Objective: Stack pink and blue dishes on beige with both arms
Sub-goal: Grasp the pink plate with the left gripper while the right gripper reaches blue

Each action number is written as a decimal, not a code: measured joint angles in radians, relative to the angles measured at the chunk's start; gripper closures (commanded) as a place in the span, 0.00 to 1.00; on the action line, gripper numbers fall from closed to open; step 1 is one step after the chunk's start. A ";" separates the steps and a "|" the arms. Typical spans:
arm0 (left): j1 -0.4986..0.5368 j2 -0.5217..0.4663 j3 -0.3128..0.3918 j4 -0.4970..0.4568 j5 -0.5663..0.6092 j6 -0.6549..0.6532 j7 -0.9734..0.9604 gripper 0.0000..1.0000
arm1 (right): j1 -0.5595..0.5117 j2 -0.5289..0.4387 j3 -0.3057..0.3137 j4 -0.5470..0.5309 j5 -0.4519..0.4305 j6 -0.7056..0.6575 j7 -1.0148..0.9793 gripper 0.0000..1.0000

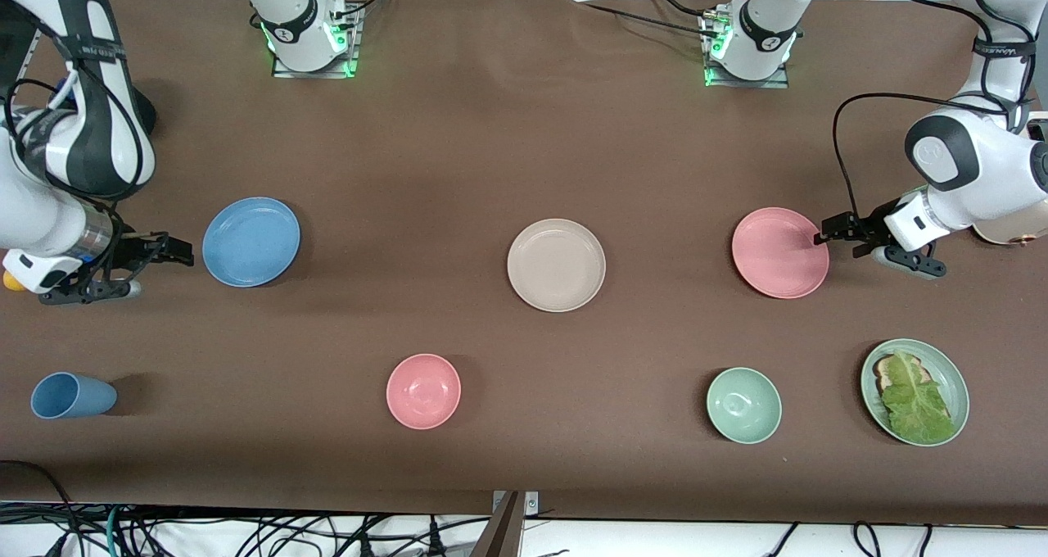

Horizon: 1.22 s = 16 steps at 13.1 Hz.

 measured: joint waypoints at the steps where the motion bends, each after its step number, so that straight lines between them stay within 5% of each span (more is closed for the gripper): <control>1: 0.003 0.015 0.000 -0.001 -0.025 0.007 0.032 0.00 | -0.003 0.019 -0.001 0.000 0.000 0.016 -0.001 0.01; 7: 0.023 0.107 0.000 -0.002 -0.186 0.065 0.209 0.05 | -0.017 0.086 -0.002 -0.039 0.000 0.124 -0.001 0.04; 9: 0.024 0.133 0.000 -0.002 -0.231 0.078 0.237 0.35 | -0.019 0.094 -0.002 -0.071 0.000 0.158 -0.001 0.05; 12: 0.024 0.145 0.000 -0.001 -0.252 0.083 0.239 0.97 | -0.019 0.097 -0.002 -0.094 0.001 0.163 -0.001 0.08; 16: 0.024 0.145 0.000 0.001 -0.252 0.083 0.239 1.00 | -0.029 0.106 -0.002 -0.138 0.010 0.193 -0.001 0.10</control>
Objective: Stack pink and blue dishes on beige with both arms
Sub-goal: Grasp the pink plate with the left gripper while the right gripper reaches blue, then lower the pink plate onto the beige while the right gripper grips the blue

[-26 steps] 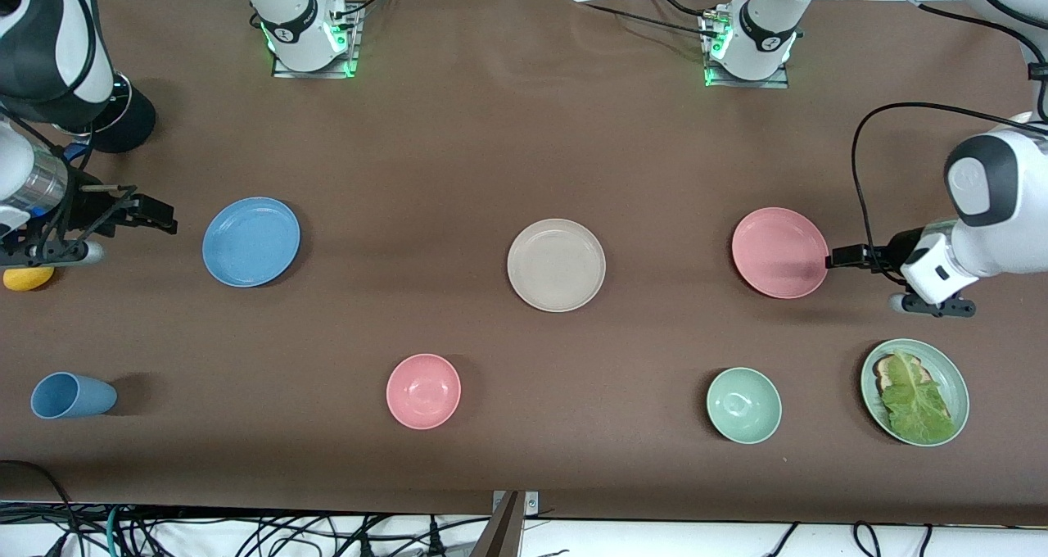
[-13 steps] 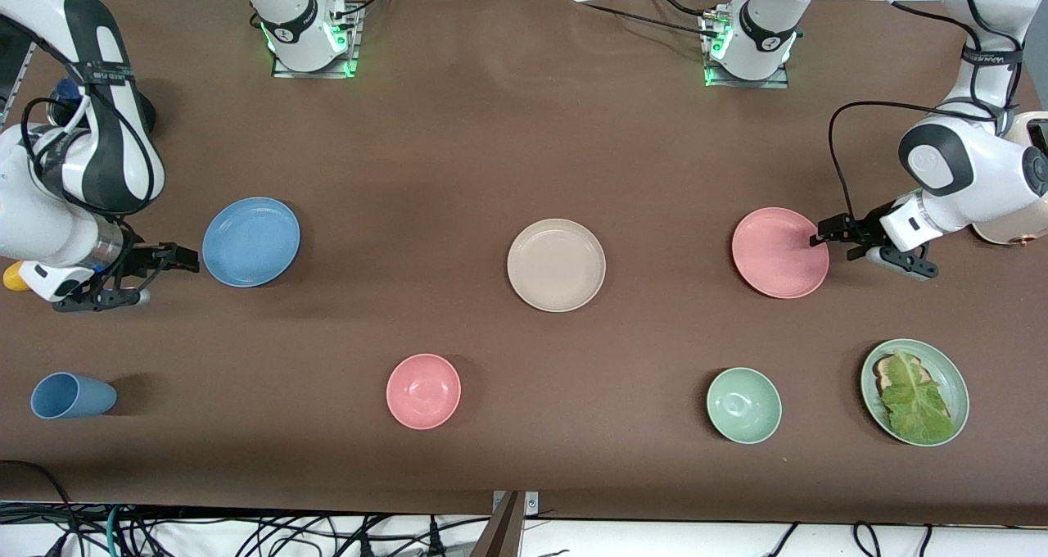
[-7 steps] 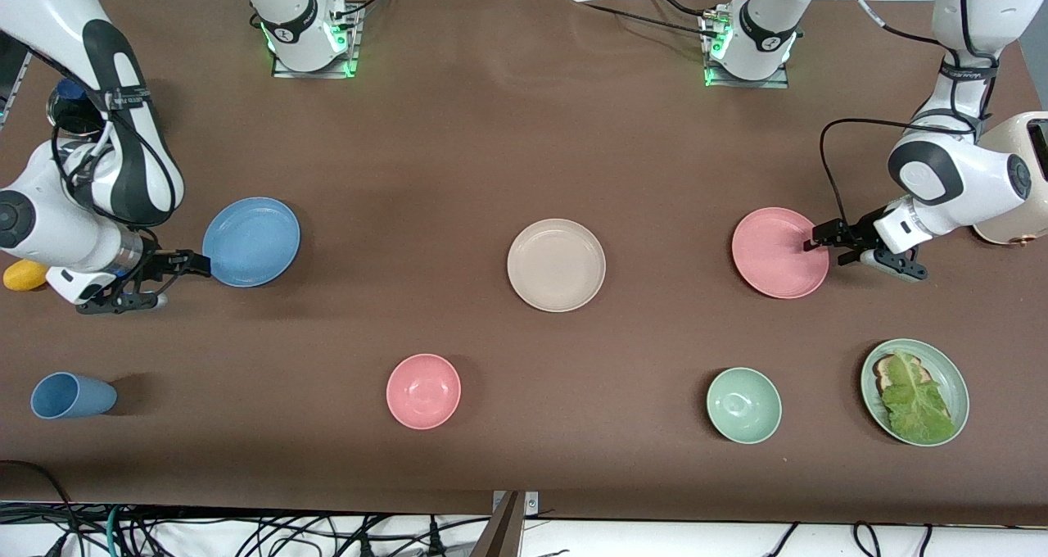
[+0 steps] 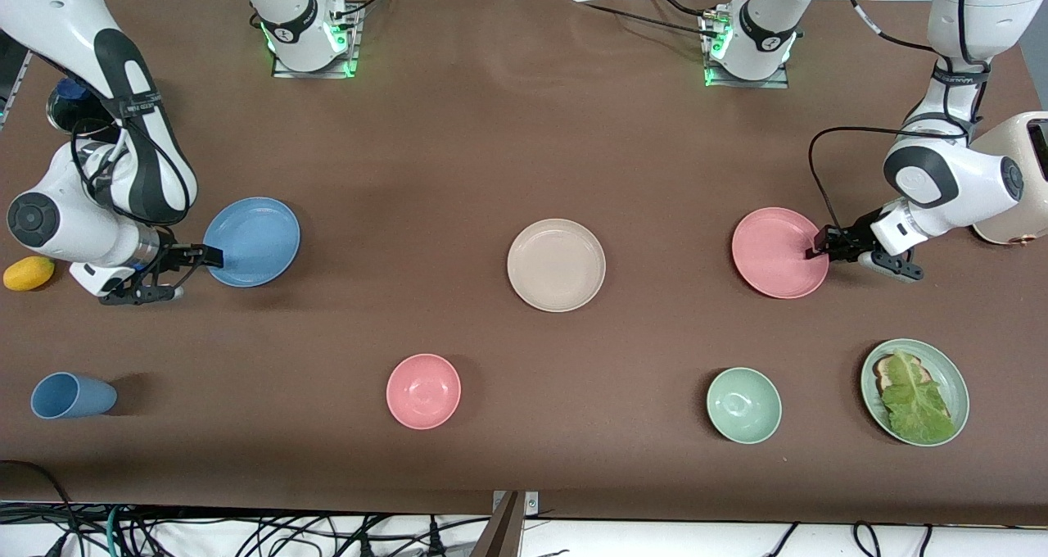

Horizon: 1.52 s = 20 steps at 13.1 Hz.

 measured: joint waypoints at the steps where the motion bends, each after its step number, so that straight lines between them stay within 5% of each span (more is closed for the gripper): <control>1: 0.000 0.000 0.000 0.000 0.000 0.000 0.000 1.00 | -0.003 0.002 0.000 -0.016 0.000 0.020 0.000 0.11; 8: -0.008 -0.019 -0.005 0.030 -0.010 -0.054 -0.020 1.00 | -0.026 0.005 -0.001 -0.069 0.000 0.064 -0.002 0.24; 14: -0.157 -0.072 -0.031 0.061 -0.010 -0.055 -0.303 1.00 | -0.028 0.005 -0.001 -0.070 0.001 0.064 -0.004 0.46; 20: -0.182 -0.108 -0.209 0.119 -0.010 -0.072 -0.723 1.00 | -0.028 0.005 -0.001 -0.070 0.001 0.065 -0.005 0.71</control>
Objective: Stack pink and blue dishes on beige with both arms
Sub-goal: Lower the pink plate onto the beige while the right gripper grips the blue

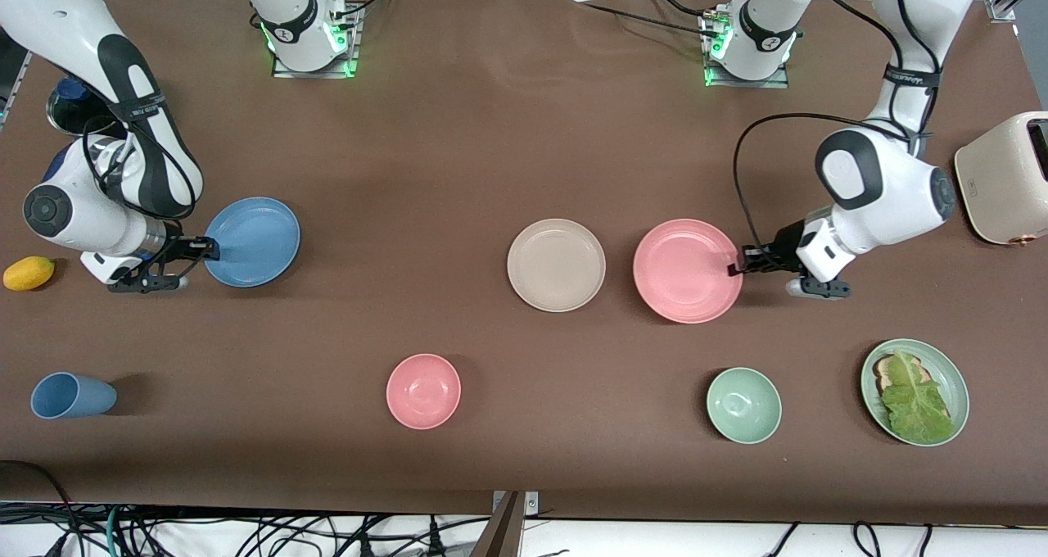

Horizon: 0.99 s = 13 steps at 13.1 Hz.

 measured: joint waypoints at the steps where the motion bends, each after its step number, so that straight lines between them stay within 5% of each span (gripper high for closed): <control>1: -0.006 0.000 -0.025 0.014 0.001 0.000 -0.063 1.00 | 0.000 0.000 0.000 0.000 0.000 0.000 0.000 0.77; 5: -0.090 0.003 -0.043 0.055 0.015 0.005 -0.287 1.00 | 0.000 0.000 0.000 0.000 0.005 0.003 0.000 1.00; 13: -0.287 0.072 -0.048 0.061 0.015 0.170 -0.531 1.00 | 0.000 -0.013 0.015 0.011 0.039 0.004 -0.008 1.00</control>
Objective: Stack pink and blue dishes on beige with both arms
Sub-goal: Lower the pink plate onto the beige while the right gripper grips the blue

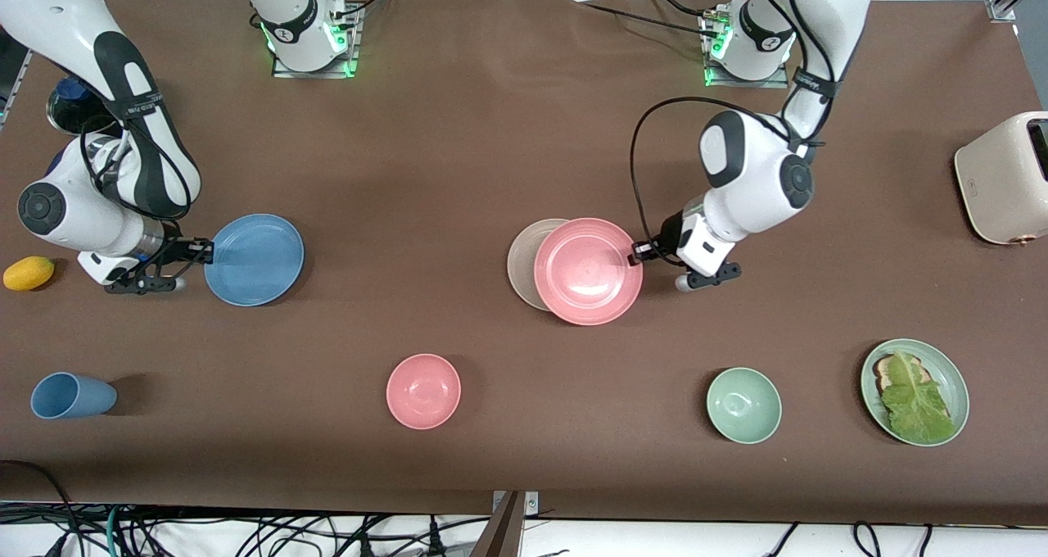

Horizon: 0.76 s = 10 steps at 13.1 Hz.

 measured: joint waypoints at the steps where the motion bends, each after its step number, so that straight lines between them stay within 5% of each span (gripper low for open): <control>1: -0.031 0.013 -0.001 0.000 0.000 0.031 -0.030 1.00 | 0.000 -0.003 0.007 0.009 0.004 -0.003 0.000 1.00; 10: -0.120 0.077 0.000 -0.001 0.000 0.123 -0.097 1.00 | 0.005 -0.030 0.053 0.269 0.048 -0.316 0.001 1.00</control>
